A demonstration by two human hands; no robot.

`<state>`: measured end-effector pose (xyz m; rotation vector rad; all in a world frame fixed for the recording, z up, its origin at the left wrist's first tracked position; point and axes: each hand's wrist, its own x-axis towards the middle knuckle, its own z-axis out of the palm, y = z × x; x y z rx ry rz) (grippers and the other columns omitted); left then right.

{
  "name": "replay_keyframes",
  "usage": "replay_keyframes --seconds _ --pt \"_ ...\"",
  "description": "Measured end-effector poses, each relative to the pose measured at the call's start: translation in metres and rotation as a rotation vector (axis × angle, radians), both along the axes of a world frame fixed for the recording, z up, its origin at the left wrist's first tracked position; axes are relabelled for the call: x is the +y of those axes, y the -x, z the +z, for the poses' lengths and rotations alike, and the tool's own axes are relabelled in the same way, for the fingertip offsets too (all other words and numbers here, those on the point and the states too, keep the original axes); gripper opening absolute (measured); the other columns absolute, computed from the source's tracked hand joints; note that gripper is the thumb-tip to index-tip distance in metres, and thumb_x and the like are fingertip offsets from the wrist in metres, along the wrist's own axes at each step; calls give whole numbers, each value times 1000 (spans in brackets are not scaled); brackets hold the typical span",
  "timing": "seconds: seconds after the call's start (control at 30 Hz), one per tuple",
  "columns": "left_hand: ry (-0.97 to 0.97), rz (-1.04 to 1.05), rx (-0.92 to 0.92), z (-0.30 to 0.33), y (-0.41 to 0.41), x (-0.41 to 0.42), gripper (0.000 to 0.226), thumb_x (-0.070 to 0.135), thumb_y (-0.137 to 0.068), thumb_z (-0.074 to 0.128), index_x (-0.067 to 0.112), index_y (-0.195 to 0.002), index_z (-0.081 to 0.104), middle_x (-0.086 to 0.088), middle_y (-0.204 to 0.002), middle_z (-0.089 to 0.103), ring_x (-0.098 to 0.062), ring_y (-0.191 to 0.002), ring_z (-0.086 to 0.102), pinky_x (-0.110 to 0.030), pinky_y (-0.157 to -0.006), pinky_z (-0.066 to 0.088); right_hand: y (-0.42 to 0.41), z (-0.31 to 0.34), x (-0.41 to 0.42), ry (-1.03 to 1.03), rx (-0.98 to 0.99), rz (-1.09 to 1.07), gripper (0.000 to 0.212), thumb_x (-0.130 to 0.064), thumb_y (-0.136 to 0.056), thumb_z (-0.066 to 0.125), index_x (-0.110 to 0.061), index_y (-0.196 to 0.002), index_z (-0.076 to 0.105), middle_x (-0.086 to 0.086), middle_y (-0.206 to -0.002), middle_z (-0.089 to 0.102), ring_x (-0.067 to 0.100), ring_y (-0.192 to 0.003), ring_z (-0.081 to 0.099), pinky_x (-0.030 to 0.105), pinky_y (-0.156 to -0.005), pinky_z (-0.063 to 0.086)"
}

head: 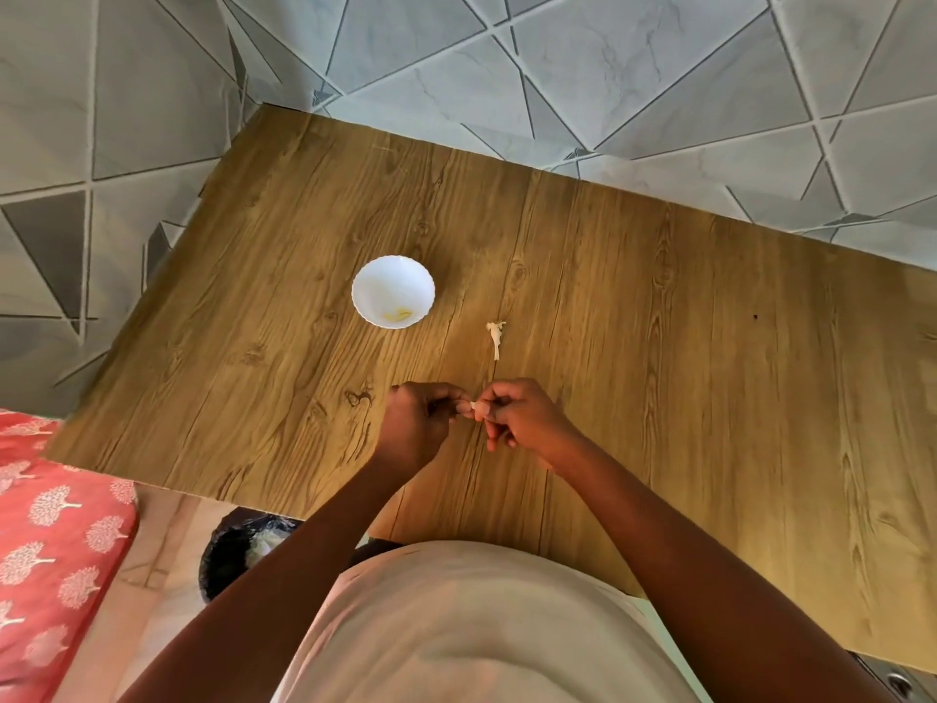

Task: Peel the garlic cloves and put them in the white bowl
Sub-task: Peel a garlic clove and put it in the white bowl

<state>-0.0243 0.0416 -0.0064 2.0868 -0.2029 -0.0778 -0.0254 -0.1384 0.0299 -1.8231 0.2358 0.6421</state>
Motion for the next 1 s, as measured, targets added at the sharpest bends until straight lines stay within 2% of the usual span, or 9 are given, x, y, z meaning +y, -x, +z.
replay_keyframes --seconds 0.1,0.17,0.27,0.33,0.43,0.63,0.73,0.9,1.0 --pt "-176 -99 -270 3 1 6 27 -2 -83 56 10 -91 78 2 -85 76 -9 -76 70 -28 -69 58 1 6 1 -51 111 -29 14 -3 -97 62 -8 -84 68 5 -63 62 17 -57 64 23 -48 39" --pt "-307 -147 -332 2 5 6 25 3 -87 54 11 -89 77 0 -85 76 -17 -76 70 -33 -67 59 2 6 1 209 -137 109 9 -5 -93 69 -11 -87 70 0 -70 67 12 -62 66 20 -55 46" --pt "-274 -81 -153 7 9 -1 25 -7 -82 63 13 -81 77 4 -76 75 -11 -68 69 -37 -67 60 3 7 -1 744 -574 525 12 -13 -90 66 -16 -101 70 -1 -90 71 16 -80 67 31 -69 54" --pt "-182 -9 53 13 7 -4 29 -6 -83 64 17 -72 77 8 -67 73 -3 -61 67 -32 -71 59 5 8 -2 830 -732 594 11 -16 -88 67 -14 -99 70 1 -87 70 21 -75 67 34 -66 53" --pt "-85 69 239 17 3 -8 31 0 -87 69 24 -67 75 9 -63 73 2 -57 65 -27 -70 59 12 1 -2 845 -868 563 16 -14 -70 83 -15 -73 67 -2 -62 63 18 -47 58 28 -46 46" --pt "-179 109 124 16 8 -14 31 -6 -87 64 19 -77 78 17 -69 71 2 -66 65 -6 -69 46 14 -10 2 513 -560 57 16 -20 -77 82 -20 -70 68 -13 -63 64 3 -56 59 30 -53 52" --pt "-259 94 15 12 11 -8 19 -1 -90 67 14 -89 80 4 -83 77 -12 -73 70 -24 -71 56 14 -12 -2 393 -436 -93 23 -6 -77 81 -19 -68 64 -7 -62 65 8 -55 65 41 -57 59" --pt "-187 166 127 12 7 2 15 3 -88 73 16 -89 80 15 -75 71 2 -69 67 -14 -66 53 3 -19 -5 428 -418 25 28 -8 -80 81 -23 -67 61 -9 -64 64 9 -59 67 43 -60 60" --pt "-159 169 158 8 6 5 16 -1 -85 74 13 -89 79 10 -76 73 -5 -71 70 -27 -72 60 -8 -24 4 482 -399 128 24 -16 -81 82 -24 -69 63 -11 -64 64 7 -61 66 42 -61 60"
